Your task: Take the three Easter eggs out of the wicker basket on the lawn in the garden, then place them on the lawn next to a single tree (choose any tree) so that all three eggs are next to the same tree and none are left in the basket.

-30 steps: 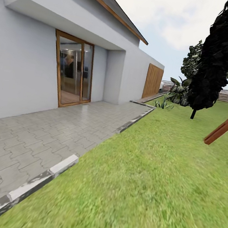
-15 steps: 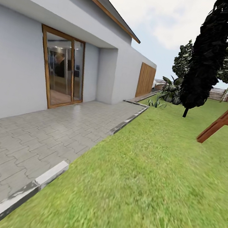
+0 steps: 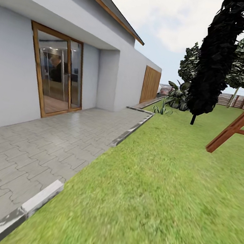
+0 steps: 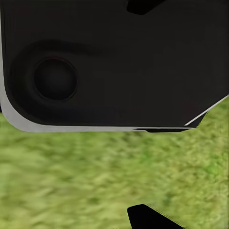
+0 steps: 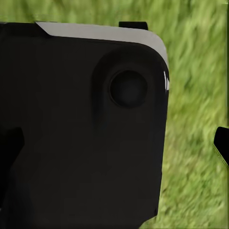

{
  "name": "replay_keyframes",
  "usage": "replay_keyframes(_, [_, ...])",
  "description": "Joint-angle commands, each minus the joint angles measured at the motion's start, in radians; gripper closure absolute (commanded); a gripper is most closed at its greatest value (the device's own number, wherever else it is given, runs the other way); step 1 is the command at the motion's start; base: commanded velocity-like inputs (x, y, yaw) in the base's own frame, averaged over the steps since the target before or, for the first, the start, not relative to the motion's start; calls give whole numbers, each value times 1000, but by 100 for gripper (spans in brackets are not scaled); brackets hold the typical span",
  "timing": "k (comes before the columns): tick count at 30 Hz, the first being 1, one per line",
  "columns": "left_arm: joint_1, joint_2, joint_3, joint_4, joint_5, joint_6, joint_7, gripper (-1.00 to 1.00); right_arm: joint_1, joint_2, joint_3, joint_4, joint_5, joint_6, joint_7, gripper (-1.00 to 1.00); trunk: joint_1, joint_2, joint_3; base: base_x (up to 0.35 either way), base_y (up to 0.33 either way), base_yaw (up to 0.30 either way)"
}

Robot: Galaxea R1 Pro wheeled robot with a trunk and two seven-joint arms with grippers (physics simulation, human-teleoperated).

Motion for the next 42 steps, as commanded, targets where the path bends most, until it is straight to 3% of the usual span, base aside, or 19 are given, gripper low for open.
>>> replay_keyframes(1, [0, 0, 1, 0, 2, 0, 0, -100, -1, 0, 0, 2, 0, 1, 1, -100, 1, 0, -1, 298, 0, 0])
replay_keyframes(42, [0, 0, 2, 0, 1, -1, 0, -100, -1, -4, -1, 3, 0, 2, 3, -100, 1, 0, -1, 23, 0, 0])
